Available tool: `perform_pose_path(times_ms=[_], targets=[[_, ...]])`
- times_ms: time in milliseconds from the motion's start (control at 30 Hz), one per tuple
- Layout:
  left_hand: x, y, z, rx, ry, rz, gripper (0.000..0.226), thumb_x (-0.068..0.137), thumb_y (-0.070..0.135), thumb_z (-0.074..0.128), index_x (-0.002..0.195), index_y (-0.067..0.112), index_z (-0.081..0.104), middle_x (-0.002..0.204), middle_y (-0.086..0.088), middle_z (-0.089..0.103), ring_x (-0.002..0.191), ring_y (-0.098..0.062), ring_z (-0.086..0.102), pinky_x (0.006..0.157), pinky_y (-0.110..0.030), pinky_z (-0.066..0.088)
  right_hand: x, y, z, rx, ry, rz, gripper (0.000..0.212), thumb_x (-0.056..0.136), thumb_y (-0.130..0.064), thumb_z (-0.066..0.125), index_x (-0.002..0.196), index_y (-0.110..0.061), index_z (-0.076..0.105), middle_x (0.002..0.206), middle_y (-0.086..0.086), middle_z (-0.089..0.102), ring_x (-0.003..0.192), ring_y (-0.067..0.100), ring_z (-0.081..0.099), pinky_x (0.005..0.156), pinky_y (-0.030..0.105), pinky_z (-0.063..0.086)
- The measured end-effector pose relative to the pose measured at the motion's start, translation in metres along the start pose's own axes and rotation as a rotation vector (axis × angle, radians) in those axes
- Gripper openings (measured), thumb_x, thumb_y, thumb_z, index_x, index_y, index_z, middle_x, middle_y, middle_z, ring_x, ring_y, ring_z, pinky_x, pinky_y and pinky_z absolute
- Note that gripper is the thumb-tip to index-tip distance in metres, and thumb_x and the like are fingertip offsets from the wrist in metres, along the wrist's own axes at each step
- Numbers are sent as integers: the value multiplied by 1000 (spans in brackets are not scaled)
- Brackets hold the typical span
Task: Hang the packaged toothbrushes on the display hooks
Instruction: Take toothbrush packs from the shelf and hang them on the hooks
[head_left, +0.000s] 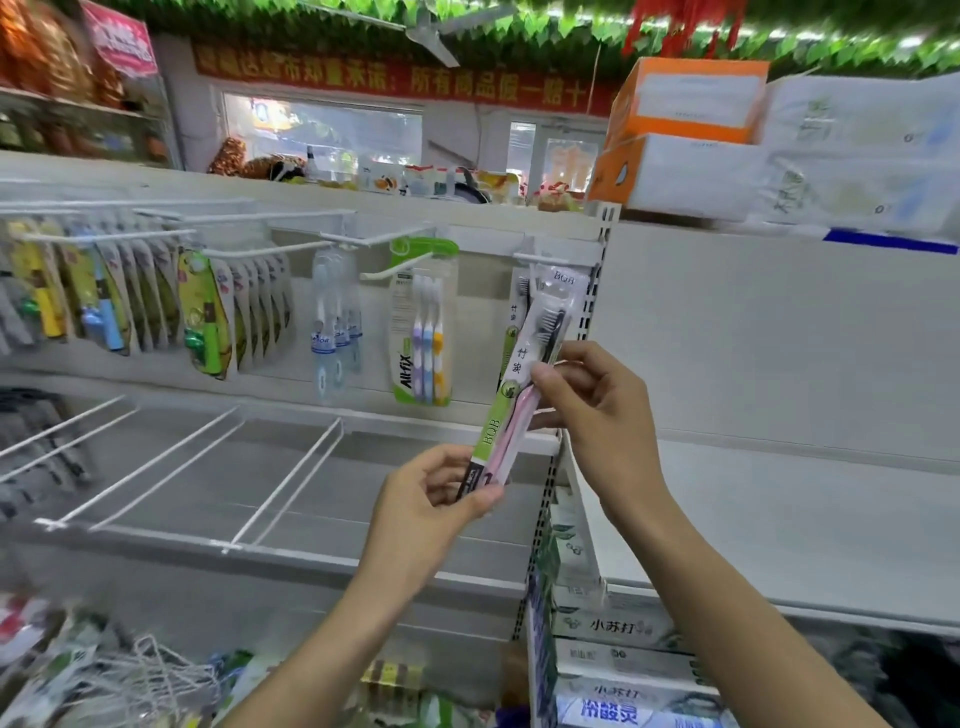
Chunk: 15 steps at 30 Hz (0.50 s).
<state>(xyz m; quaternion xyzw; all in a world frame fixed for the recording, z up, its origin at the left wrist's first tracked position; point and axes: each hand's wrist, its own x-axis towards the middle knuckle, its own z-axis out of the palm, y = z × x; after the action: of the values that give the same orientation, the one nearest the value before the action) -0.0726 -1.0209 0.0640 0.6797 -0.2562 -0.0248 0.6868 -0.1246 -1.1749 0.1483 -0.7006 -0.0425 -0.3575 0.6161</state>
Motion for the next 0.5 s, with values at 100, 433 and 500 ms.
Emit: perform_pose_path(times_ms=[100,433,500], targets=[[3,-3,5,-9,-27,-38,32,76,15,84,105,17,71,94,-3,78,87,-23,74,87,-46,60,2,9,-5,-49,-20,-22,8,94,-13,67,102,-11,64,81,12,74,77,24,73,66,37,62],[38,-20,8,-52,-70,-50,31,78,13,83,106,15,70,96,-10,76,90,-35,72,87,-52,58,31,26,3,-225,-37,-100,11,94,-20,70,103,-16,66,81,4,73,80,23,72,68,47,62],[53,-24,8,-43,-61,-51,31,76,13,84,104,18,71,95,-5,76,92,-30,72,90,-53,56,41,31,4,-238,-20,-85,9,94,-18,70,102,-16,66,79,6,73,78,24,72,67,48,62]])
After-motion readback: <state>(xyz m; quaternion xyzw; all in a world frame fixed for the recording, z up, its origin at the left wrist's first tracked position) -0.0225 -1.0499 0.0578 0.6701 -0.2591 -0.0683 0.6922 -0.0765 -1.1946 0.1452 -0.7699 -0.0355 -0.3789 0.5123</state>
